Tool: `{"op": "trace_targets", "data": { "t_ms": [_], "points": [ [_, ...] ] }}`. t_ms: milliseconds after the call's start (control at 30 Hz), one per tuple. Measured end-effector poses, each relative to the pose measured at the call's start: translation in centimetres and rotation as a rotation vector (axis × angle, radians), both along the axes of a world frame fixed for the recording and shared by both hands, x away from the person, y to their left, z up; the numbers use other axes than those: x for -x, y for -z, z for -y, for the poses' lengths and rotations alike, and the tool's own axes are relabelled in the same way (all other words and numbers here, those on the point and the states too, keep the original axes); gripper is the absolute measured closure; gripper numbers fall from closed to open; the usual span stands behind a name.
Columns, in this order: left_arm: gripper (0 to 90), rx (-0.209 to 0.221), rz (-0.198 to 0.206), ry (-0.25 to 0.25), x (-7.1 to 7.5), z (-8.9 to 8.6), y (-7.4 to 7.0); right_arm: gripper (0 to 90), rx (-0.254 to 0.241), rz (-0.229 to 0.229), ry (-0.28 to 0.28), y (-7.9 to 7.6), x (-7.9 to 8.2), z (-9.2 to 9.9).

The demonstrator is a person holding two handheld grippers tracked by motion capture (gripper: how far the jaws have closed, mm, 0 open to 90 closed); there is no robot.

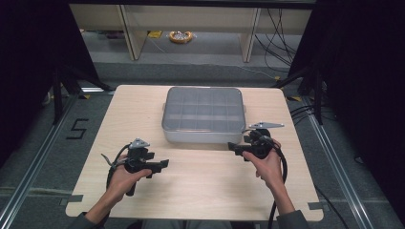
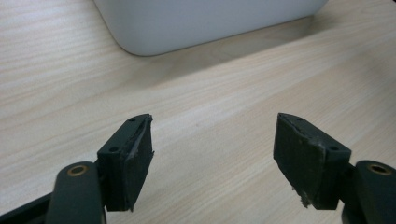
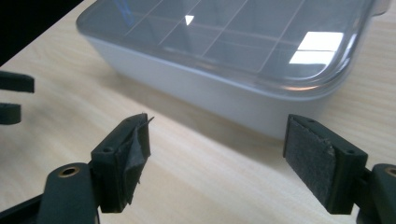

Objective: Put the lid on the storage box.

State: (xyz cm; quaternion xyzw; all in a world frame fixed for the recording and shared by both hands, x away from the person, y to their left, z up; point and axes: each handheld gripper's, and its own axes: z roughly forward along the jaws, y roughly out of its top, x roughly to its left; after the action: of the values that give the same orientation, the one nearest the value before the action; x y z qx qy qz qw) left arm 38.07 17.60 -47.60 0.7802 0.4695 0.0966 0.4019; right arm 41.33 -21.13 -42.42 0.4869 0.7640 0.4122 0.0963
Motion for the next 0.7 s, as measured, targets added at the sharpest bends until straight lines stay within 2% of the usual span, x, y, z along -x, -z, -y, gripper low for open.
{"op": "trace_targets", "data": {
  "t_ms": [33,100,133,167,200,233,267,300,333,367,433,500,667,700],
  "points": [
    [28.0,0.0,0.0,0.0,0.0,0.0,0.0,24.2,0.021,0.015,-0.011,0.1,-0.1,0.1],
    [27.9,0.0,-0.002,-0.001,0.4,0.1,0.2,24.1,0.019,0.018,-0.018,0.1,0.1,0.1],
    [27.9,0.006,0.001,-0.004,0.7,0.1,0.3,24.0,0.01,-0.007,-0.002,0.1,0.5,-0.2],
    [27.8,0.006,-0.004,0.01,1.3,0.0,0.3,23.9,0.024,0.005,-0.021,0.2,0.7,0.0],
    [27.7,0.006,-0.004,0.01,1.3,0.0,0.3,23.9,0.024,0.005,-0.021,0.2,0.7,0.0],
    [27.7,-0.002,-0.001,0.025,1.6,-0.1,0.3,23.9,0.019,0.011,-0.033,0.3,0.8,-0.1],
    [27.5,0.01,0.004,0.021,2.0,0.0,0.3,24.0,-0.001,-0.009,-0.023,0.3,1.2,-0.3],
    [27.4,0.008,0.006,0.02,2.3,0.0,0.2,23.9,0.029,0.013,-0.063,0.4,1.1,-0.2],
    [27.3,0.001,0.012,0.033,2.5,-0.1,0.1,24.0,0.04,0.012,-0.063,0.4,1.6,-0.3],
    [27.2,0.008,0.015,0.034,2.7,0.0,0.1,24.0,0.025,0.014,-0.066,0.5,1.8,-0.4],
    [27.1,0.002,0.027,0.053,3.4,0.1,0.0,24.0,0.025,0.004,-0.07,0.6,2.4,-0.6],
    [27.1,0.0,0.027,0.048,3.5,0.2,0.0,24.0,0.02,0.011,-0.084,0.8,2.5,-0.6],
    [26.8,-0.011,0.018,0.085,4.5,0.1,0.3,24.0,0.016,0.0,-0.101,1.1,3.7,-0.8],
    [26.8,-0.015,0.018,0.076,4.7,0.2,0.4,24.0,0.02,0.003,-0.104,1.2,4.0,-0.8]
  ]
}}
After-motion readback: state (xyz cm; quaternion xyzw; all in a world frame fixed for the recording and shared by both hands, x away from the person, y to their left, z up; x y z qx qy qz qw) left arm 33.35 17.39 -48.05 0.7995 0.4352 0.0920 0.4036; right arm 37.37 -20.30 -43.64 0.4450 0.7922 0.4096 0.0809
